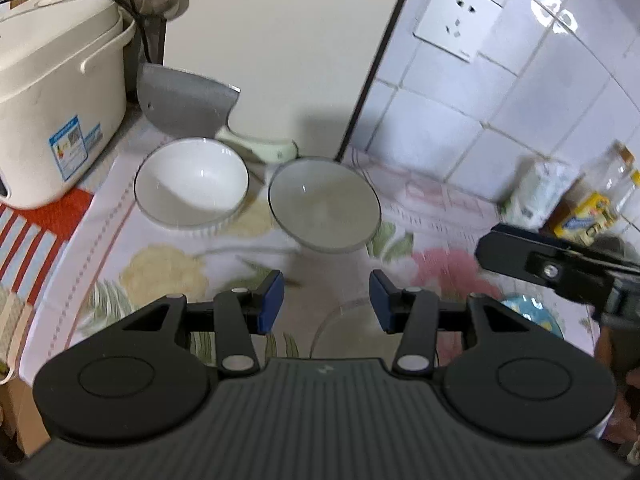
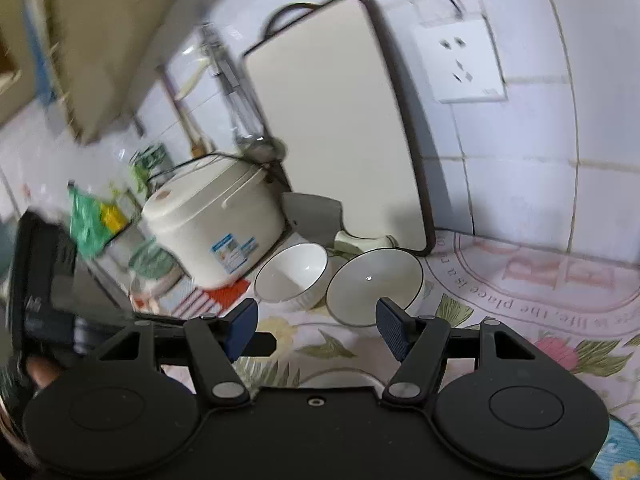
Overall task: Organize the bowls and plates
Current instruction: 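Move the left gripper to a second white bowl rim and close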
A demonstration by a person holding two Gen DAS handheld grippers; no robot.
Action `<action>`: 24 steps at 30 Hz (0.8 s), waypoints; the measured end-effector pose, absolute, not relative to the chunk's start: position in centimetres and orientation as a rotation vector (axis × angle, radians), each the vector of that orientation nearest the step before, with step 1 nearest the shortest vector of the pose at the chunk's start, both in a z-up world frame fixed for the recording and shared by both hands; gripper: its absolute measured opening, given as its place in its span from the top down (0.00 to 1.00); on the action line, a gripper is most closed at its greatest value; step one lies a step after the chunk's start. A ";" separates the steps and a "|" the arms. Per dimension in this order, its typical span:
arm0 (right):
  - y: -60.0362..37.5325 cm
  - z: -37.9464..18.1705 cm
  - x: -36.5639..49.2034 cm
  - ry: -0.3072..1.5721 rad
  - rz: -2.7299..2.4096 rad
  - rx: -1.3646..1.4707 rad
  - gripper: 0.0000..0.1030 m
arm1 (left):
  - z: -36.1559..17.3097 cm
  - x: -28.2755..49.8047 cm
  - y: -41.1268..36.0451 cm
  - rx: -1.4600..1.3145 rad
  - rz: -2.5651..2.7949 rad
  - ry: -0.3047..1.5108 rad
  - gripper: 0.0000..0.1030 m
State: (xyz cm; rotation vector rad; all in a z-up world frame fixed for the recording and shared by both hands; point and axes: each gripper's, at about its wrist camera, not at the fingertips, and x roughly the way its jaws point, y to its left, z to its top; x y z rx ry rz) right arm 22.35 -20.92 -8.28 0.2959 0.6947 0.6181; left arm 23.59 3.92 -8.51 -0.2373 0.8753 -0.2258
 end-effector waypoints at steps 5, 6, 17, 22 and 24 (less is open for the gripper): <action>-21.6 -11.2 26.6 0.767 0.514 0.361 0.32 | -10.1 26.2 4.0 -0.239 -0.184 0.875 0.55; -21.5 -11.7 27.2 0.778 0.490 0.349 0.32 | -10.6 26.7 3.8 -0.232 -0.174 0.879 0.55; -19.7 -16.0 32.1 0.919 0.414 0.350 0.32 | -14.8 30.1 2.8 -0.279 -0.117 0.924 0.55; -18.6 -17.3 33.7 0.965 0.372 0.391 0.34 | -16.0 31.4 2.7 -0.349 -0.088 0.932 0.55; -18.4 -17.8 34.2 0.977 0.347 0.409 0.38 | -16.3 31.9 2.7 -0.361 -0.077 0.932 0.55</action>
